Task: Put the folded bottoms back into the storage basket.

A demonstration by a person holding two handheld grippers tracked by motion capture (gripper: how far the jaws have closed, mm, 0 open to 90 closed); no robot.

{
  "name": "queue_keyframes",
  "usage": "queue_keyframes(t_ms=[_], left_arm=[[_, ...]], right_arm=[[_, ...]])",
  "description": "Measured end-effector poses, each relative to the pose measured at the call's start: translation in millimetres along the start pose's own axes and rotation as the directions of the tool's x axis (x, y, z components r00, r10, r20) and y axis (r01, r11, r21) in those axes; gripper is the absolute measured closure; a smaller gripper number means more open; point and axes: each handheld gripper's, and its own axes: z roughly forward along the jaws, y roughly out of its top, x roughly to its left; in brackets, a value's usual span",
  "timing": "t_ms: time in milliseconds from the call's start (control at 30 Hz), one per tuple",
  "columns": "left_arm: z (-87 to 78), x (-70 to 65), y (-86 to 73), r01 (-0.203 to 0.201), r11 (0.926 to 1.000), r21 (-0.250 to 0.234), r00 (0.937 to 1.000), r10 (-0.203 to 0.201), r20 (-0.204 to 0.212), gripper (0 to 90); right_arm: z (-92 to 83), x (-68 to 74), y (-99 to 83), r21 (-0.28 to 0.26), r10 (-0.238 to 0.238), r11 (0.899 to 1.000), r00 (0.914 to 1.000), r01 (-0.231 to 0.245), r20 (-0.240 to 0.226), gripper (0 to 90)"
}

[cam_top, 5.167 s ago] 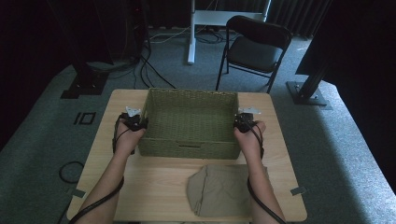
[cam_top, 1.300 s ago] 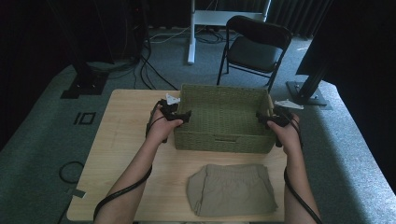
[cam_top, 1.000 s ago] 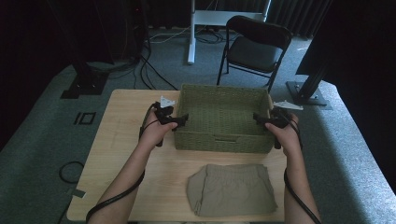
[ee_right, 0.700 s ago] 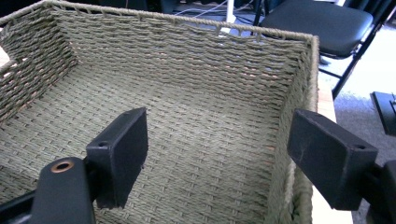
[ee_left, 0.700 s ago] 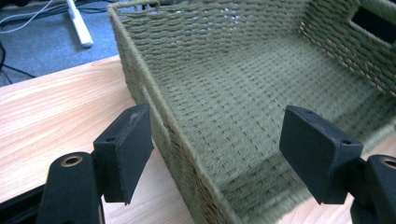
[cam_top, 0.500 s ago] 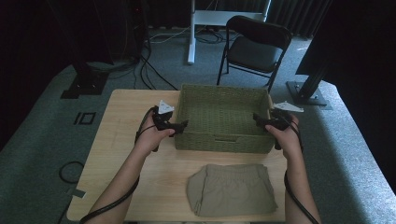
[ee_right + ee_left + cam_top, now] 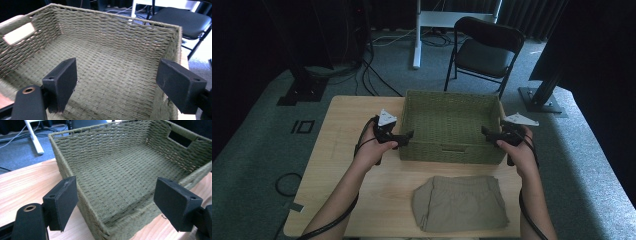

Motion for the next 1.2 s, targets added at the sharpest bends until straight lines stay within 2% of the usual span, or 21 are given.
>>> queue_keyframes(t_ms=[100,367,533,767,900,1100,1200], left_arm=[[-2.3,-6.1,-3.5,-0.001,1.0000,-0.001,0.9993,0.001,0.037,20.5],[-3.4,-24.1,-15.5,-0.030,0.9995,0.010,0.9959,0.029,0.085,20.5],[-6.9,-33.5,-19.6,-0.045,0.9989,0.007,0.9934,0.044,0.106,20.5],[-9.8,-48.5,-27.2,-0.067,0.9977,0.010,0.9881,0.065,0.139,20.4],[-9.1,-56.0,-35.0,-0.077,0.9966,0.030,0.9841,0.072,0.162,20.4],[-8.8,-66.7,-45.9,-0.085,0.9956,0.038,0.9793,0.076,0.188,20.4],[-7.9,-70.6,-50.7,-0.092,0.9946,0.049,0.9771,0.081,0.197,20.4]], right_arm=[[-7.6,6.4,-2.6,-0.015,-0.019,1.000,0.9997,0.018,-0.014,17.0],[-21.6,17.7,-9.2,-0.044,-0.038,0.998,0.9982,0.035,-0.047,14.5],[-28.7,21.5,-16.6,-0.055,-0.037,0.998,0.9981,0.035,-0.049,13.9],[-36.0,26.8,-30.8,-0.040,-0.044,0.998,0.9967,0.041,-0.068,13.9],[-40.6,29.8,-39.5,-0.036,-0.040,0.999,0.9963,0.038,-0.076,13.9],[-46.2,34.8,-52.2,-0.030,-0.051,0.998,0.9961,0.049,-0.071,13.9],[-49.1,36.3,-58.6,-0.027,-0.038,0.999,0.9961,0.036,-0.079,13.8]])
